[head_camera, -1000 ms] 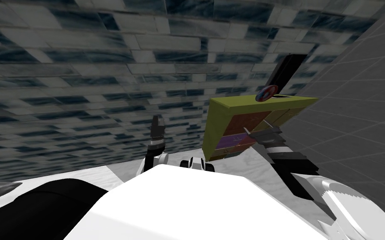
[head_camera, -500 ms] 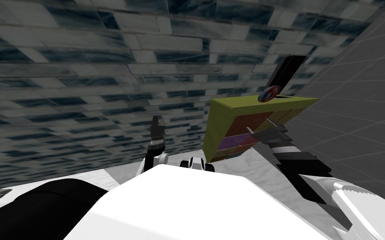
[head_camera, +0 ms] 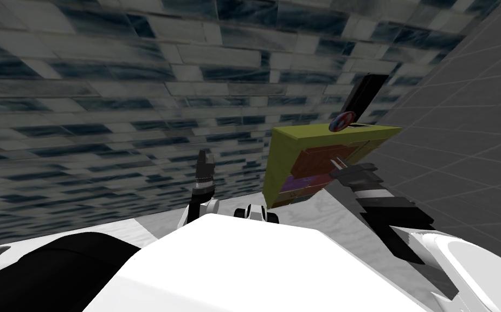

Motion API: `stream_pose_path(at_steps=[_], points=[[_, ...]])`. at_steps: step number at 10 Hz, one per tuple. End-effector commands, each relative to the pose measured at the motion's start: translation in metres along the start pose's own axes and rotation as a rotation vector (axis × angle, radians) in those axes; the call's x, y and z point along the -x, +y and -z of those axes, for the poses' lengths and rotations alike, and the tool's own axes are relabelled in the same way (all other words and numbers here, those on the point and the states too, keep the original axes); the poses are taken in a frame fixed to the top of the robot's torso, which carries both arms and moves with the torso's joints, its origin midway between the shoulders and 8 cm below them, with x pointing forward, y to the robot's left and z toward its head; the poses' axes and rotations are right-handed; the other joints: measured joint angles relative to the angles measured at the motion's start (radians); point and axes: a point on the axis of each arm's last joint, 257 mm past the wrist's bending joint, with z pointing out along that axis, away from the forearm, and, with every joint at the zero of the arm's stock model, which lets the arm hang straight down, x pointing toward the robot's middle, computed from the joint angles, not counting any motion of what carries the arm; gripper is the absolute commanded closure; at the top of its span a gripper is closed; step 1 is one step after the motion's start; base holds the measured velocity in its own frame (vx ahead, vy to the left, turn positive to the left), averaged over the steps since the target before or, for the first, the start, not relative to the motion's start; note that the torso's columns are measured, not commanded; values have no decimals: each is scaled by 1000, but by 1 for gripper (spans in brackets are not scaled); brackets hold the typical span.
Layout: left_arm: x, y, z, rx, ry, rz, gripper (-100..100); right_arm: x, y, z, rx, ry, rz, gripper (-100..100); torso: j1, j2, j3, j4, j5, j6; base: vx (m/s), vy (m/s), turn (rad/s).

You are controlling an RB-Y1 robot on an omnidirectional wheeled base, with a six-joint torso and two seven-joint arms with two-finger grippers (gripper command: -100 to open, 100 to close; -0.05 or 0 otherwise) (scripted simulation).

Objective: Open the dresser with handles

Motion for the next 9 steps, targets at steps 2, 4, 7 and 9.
stream_pose_path(at_steps=[2,4,7,9], points=[[0,0,0,0,0,0,0,4,0,2,11,-11,-6,100,1,0,-1,1,2,0,-157,-40,-47],[0,0,0,0,0,0,0,7,5,4,30,-20,-14,100,2,-6,-6,2,5,0,-148,-57,-48],[0,0,0,0,0,0,0,9,-17,5,28,-36,-12,-100,2,-7,-6,2,4,1,-68,-17,-76],[0,0,0,0,0,0,0,12,-29,5,32,-47,-13,-100,7,-13,-11,2,9,-1,90,57,-60]])
